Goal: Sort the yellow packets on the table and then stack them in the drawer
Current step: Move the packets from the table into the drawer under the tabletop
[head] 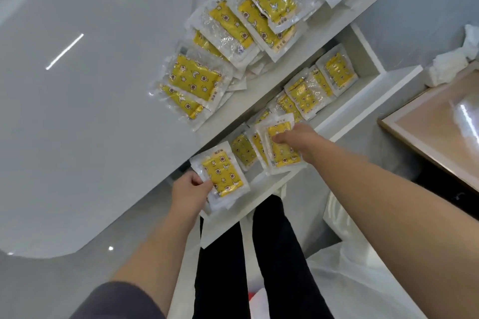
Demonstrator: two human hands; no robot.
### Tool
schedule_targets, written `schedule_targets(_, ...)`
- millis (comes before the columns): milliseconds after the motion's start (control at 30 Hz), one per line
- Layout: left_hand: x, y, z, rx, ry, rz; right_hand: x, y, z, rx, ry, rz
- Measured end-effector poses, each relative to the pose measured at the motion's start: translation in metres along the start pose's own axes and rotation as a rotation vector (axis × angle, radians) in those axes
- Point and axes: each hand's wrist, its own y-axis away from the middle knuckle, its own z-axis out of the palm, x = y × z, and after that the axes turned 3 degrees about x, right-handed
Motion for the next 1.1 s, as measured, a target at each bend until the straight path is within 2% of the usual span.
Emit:
schedule_targets(100,-0.011,-0.023,0.032,0.062,0.021,-0.033,-0.001,-0.019,0.007,0.011,0.128,-0.047)
schedule_targets(267,-0.038,-0.06,0.069,0.079,0.016,-0.059,0.009,-0.05,0.015,-0.022,0.128,-0.098)
schedule_targets(333,-0.048,-0.073,0.076,0.143,-0.03,-0.096,0.011,-0.064,0.021,-0.058,0.142,-0.133)
schedule_targets(533,-0.063,-0.077,0.079,0.312,-0.389,-0.156,0.023,-0.081,0.04,-0.125,0.218,-0.181)
schedule_targets(600,-0.065,-0.082,0.079,0.321,-0.439,-0.179,0.026,-0.082,0.044,-0.157,0.22,-0.203)
schedule_targets(700,-0.067,-0.086,0.078,0.226,-0.662,-0.181,0.028,-0.081,0.049,-0.182,0.254,-0.246)
schedule_targets(867,-0.054,-0.079,0.079,0.088,-0.939,-0.133,0.029,-0.089,0.06,-0.065,0.384,-0.358)
schedule_targets(933,-0.038,-0.077,0.077,0.151,-1.076,-0.094,0.027,-0.093,0.06,-0.012,0.459,-0.412)
schedule_targets(1000,-0.024,-0.077,0.079,0.249,-1.106,0.049,0.025,-0.095,0.056,0.029,0.509,-0.453)
schedule_targets(1100,-0.018,-0.084,0.089,0.295,-1.16,0.228,0.024,-0.101,0.048,0.078,0.581,-0.458)
